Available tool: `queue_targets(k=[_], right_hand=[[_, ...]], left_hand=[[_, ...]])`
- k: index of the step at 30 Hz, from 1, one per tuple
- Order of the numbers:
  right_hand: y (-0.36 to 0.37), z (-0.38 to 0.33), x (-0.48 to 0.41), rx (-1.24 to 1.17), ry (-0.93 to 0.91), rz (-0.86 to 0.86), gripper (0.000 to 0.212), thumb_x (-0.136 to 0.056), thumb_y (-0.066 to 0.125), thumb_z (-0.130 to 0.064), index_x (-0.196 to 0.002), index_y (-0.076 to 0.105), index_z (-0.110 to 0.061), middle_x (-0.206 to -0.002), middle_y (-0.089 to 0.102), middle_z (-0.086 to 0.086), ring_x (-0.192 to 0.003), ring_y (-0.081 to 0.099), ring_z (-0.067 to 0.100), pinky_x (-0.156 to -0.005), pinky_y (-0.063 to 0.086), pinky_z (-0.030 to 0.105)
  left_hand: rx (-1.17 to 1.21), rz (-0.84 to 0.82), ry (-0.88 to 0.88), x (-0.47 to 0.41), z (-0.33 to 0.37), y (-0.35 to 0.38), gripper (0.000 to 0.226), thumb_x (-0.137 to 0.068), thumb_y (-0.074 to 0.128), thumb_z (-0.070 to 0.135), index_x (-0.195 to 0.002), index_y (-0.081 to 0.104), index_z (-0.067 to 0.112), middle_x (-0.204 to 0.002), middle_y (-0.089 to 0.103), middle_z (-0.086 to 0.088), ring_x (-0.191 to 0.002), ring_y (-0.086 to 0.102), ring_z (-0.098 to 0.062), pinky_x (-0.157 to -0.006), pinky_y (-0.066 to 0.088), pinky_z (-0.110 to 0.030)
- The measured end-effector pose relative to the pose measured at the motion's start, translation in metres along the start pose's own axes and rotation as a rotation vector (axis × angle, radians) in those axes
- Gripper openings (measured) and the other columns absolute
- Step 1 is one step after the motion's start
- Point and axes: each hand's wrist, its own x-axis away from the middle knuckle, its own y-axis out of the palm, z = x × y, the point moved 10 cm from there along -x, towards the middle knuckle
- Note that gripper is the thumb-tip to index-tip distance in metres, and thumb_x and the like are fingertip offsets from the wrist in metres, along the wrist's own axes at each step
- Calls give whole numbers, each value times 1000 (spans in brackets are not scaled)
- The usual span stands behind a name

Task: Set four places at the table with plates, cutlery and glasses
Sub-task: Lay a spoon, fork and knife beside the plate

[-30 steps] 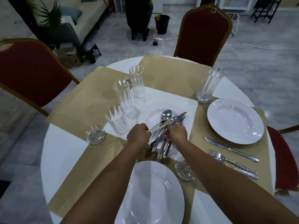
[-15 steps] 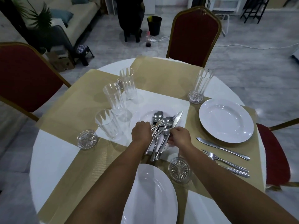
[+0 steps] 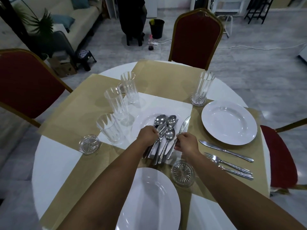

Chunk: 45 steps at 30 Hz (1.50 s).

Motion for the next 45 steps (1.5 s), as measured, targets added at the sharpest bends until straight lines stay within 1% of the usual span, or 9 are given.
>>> queue_targets(k=[3, 6, 9, 12, 15, 30, 35, 40, 45], right_hand=[[-4, 4, 2, -14, 0, -2, 10, -96, 56, -11, -92, 63, -4, -70, 56, 9, -54, 56, 19, -57, 53, 31], [-12, 9, 2, -11, -5, 7, 10, -96, 57, -12, -93, 63, -4, -71, 58, 9, -57, 58, 21, -60, 54, 33], [-19, 14, 1, -13, 0, 16, 11, -95, 58, -12, -90, 63, -5, -71, 60, 10, -59, 59, 23, -62, 56, 35], [-21, 18, 4, -8, 16, 0, 13, -96, 57, -12, -86, 62, -5, -75, 62, 13, -62, 61, 24, -56, 54, 32], [-20, 18, 8, 3, 20, -17, 14, -96, 57, -13, -84, 61, -8, -76, 61, 12, -63, 61, 25, -55, 54, 31], [-20, 28, 11, 16, 33, -74, 12, -96, 58, -12, -96, 63, -1, -75, 62, 14, -62, 60, 25, -57, 55, 33], [-23, 33, 12, 10, 47, -73, 9, -96, 58, -13, -92, 64, -7, -79, 65, 16, -66, 63, 28, -59, 55, 33], [-21, 25, 23, 3, 20, -86, 10, -96, 58, -12, -94, 65, -4, -80, 63, 14, -65, 62, 26, -61, 57, 35], [-10, 18, 39, -18, 20, -89, 7, -94, 59, -5, -99, 63, -3, -77, 63, 11, -64, 63, 24, -62, 58, 34]], left_hand=[[15, 37, -35, 1, -4, 4, 16, -84, 59, 10, -78, 62, 24, -95, 65, -1, -99, 62, -25, -88, 51, -34], [-51, 42, -23, 3, 1, 6, 26, -85, 54, 9, -108, 65, 15, -114, 64, -5, -102, 61, -25, -78, 46, -29], [-149, 29, -22, 7, 8, 8, 30, -87, 53, 16, -116, 59, 18, -114, 62, -2, -99, 58, -22, -71, 39, -27], [-235, 39, -26, 8, 12, 11, 25, -87, 53, 18, -111, 59, 14, -111, 64, -4, -100, 60, -23, -65, 36, -27], [-263, 88, -35, 9, 15, 7, 23, -89, 53, 16, -110, 61, 13, -110, 65, -5, -102, 61, -25, -67, 36, -27], [-112, 134, -129, 11, 9, 7, 18, -83, 62, 15, -99, 68, 8, -100, 69, -9, -96, 65, -27, -68, 44, -28], [-7, 145, -88, 18, 9, 6, 13, -84, 66, 21, -74, 61, 13, -74, 60, -2, -73, 56, -20, -57, 35, -25], [198, 155, -49, 28, 9, 1, 13, -82, 71, 24, -78, 66, 13, -64, 58, 1, -61, 54, -17, -58, 40, -24], [304, 167, -35, 50, -3, -12, 18, -78, 76, 22, -68, 64, 16, -58, 54, 2, -55, 47, -13, -58, 37, -26]])
